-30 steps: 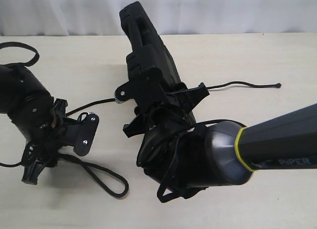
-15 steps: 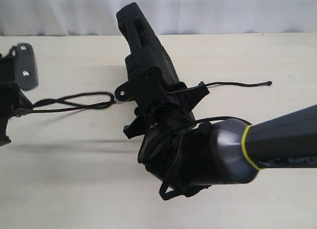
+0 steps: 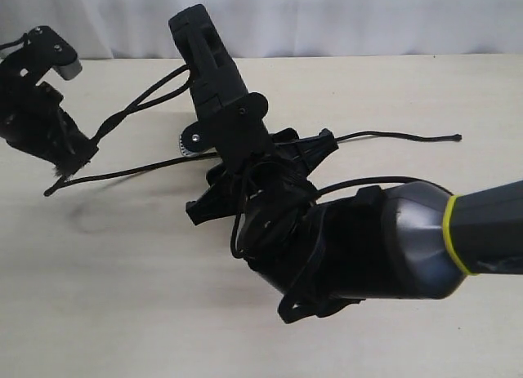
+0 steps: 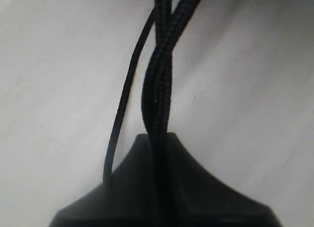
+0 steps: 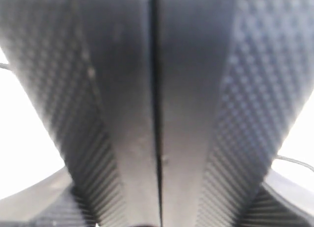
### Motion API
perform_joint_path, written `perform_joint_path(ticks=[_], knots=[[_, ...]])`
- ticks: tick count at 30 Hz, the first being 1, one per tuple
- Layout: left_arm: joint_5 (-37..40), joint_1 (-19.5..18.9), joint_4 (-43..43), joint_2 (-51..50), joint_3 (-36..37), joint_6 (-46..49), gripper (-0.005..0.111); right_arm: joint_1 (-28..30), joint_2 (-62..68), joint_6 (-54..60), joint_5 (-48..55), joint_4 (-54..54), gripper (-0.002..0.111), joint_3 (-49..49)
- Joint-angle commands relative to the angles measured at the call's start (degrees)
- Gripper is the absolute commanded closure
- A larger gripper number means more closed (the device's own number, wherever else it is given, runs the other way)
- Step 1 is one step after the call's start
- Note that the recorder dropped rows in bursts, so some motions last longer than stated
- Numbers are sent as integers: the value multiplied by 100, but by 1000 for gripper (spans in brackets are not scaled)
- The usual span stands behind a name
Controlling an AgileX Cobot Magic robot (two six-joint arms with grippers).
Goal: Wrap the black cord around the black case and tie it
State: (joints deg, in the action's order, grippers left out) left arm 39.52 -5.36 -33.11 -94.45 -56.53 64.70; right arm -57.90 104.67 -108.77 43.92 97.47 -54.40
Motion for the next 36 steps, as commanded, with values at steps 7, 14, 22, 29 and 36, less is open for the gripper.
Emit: perform_joint_path(ticks=[7,14,22,29,36], knots=[[-1069,1408,200,-183,-985,-905,107,3,-18,211,-522,247,99,-13],[-1117,1408,200,-183,-985,-905,107,-20,-821,1888,-482,-1328,23,-23],[-1134,1408,247,-183,-985,-905,107,19,-2936,4340,-872,-3534,29,-23],[-1161,1408,245,-183,-985,-905,107,1273,-3297,5598,-1422,-5122,35,-522],[-1173,1408,245,-183,-985,-905,107,3079,-1940,10877,-737,-10955,35,-2116]])
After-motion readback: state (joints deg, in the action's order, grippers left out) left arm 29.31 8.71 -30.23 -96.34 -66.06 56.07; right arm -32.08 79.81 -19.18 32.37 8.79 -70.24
